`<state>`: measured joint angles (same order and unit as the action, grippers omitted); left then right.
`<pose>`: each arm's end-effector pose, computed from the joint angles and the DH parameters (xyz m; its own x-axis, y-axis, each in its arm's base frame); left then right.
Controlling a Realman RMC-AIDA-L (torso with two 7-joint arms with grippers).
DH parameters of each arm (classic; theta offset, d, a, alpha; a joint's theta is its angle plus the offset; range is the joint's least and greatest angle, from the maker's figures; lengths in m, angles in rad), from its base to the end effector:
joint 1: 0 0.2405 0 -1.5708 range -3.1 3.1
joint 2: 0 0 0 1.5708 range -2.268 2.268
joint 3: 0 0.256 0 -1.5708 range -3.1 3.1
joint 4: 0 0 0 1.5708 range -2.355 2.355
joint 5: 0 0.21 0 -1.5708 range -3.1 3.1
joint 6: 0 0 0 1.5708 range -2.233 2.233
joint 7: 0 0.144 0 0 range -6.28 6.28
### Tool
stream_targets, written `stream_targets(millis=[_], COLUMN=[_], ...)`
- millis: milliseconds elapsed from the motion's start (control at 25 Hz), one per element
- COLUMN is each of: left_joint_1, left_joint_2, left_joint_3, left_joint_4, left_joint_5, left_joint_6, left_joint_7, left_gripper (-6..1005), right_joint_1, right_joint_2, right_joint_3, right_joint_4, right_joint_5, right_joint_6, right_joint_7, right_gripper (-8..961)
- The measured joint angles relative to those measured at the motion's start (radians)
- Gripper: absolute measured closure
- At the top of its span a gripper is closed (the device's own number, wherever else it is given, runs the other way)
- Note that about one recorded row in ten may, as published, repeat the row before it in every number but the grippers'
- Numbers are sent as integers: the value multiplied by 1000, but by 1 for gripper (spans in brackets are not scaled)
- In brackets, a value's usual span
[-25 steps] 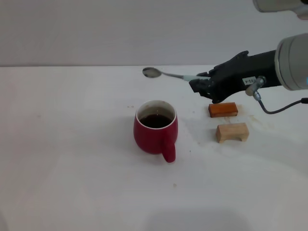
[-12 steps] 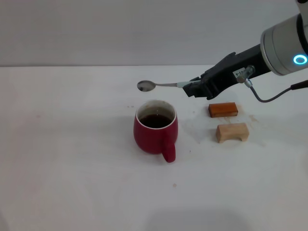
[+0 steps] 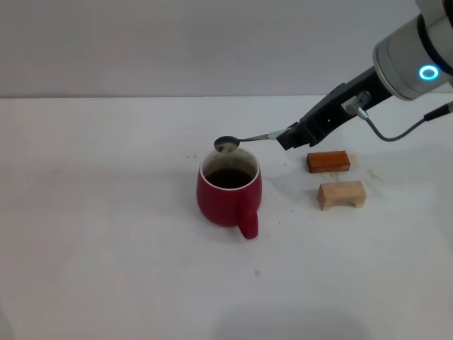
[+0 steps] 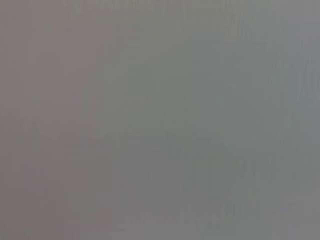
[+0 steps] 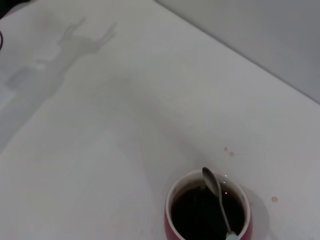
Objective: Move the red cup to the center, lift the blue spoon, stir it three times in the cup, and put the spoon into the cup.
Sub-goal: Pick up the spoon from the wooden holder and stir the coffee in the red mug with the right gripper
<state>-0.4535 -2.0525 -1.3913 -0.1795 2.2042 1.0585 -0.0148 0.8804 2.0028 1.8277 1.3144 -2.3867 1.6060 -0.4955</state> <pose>-0.3846 0.3424 0.0689 0.6485 -0.1066 0.7537 0.7214 0.4021 -0.5638 0.0756 0.3916 0.0221 0.8362 -0.5427 0.0794 -0.4934 -0.8075 -0.3233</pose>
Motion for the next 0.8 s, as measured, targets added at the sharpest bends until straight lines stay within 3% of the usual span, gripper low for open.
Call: stream_targets(millis=[800], left_joint_1=[1], left_joint_2=[0], left_joint_3=[0], left_joint_4=[0], left_joint_5=[-1], left_joint_6=[0], left_joint_7=[-7], left_gripper=[135], right_joint_1=[215], right_joint_2=[-43], right_joint_3=[16], right_joint_4=[-325], right_joint_5=[8], right_joint_6=[31], right_joint_7=[-42], right_gripper=[826])
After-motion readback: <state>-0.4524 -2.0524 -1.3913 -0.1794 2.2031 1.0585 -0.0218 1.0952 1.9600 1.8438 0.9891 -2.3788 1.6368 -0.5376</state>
